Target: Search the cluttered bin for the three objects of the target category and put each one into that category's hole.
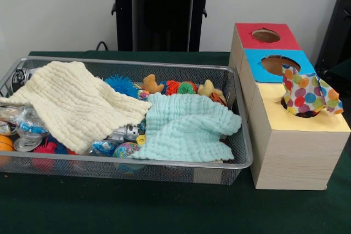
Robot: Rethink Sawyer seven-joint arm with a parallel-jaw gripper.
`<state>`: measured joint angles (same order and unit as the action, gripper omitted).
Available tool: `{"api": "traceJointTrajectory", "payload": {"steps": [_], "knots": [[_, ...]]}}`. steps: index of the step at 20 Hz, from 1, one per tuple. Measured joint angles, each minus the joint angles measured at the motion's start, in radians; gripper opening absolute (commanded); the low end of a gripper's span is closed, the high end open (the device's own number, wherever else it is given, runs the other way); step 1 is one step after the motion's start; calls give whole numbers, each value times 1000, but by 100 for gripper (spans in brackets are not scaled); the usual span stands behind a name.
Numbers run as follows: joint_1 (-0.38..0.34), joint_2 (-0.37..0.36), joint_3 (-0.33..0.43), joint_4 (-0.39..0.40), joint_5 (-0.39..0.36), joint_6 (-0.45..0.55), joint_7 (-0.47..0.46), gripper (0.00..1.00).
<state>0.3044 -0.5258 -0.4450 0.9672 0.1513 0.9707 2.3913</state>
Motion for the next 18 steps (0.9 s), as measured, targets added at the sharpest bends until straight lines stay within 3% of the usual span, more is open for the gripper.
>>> {"api": "traceJointTrajectory", "payload": {"steps": [10,18], "knots": [[-42,42,1,0,-60,-152,0,0],[-87,49,51,10,-71,-179,0,0]]}}
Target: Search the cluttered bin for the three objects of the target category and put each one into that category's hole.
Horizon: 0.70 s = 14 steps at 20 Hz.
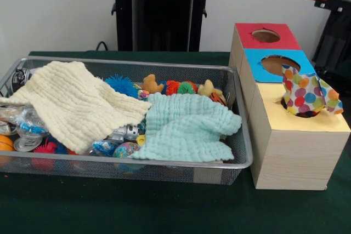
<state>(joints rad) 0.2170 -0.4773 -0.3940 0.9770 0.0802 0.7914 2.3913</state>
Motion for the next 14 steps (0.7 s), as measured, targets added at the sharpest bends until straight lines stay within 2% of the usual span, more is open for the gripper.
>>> {"api": "traceJointTrajectory", "payload": {"steps": [5,14], "knots": [[-27,-3,32,27,-2,0,0,0],[-32,2,65,56,-5,-15,0,0]]}}
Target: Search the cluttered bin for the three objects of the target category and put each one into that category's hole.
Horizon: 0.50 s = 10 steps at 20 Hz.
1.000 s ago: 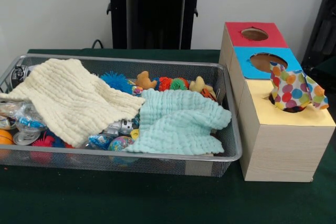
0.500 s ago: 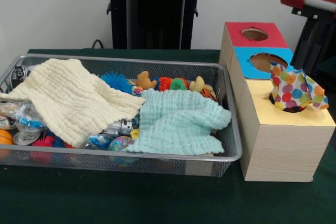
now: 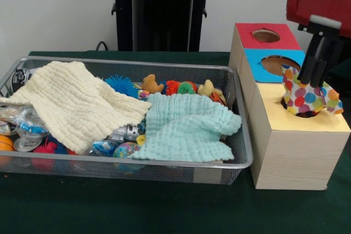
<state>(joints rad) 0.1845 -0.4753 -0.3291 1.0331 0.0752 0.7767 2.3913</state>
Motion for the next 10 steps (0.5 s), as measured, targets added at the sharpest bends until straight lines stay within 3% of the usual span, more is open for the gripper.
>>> {"api": "traceJointTrajectory", "payload": {"steps": [10], "knots": [[7,36,3,8,-5,-7,0,0]]}}
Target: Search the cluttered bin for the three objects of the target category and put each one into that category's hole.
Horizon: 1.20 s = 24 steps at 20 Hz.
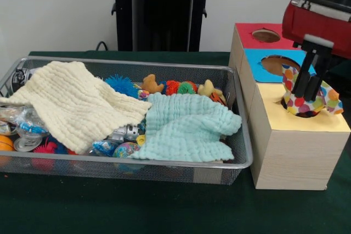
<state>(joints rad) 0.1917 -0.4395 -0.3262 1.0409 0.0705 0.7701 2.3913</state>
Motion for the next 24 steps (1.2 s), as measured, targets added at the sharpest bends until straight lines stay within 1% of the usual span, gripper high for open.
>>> {"api": "traceJointTrajectory", "payload": {"steps": [7,20,24], "knots": [[22,40,-3,0,-1,17,0,0],[26,99,-2,17,5,181,0,0],[23,106,3,34,12,190,0,0]]}}
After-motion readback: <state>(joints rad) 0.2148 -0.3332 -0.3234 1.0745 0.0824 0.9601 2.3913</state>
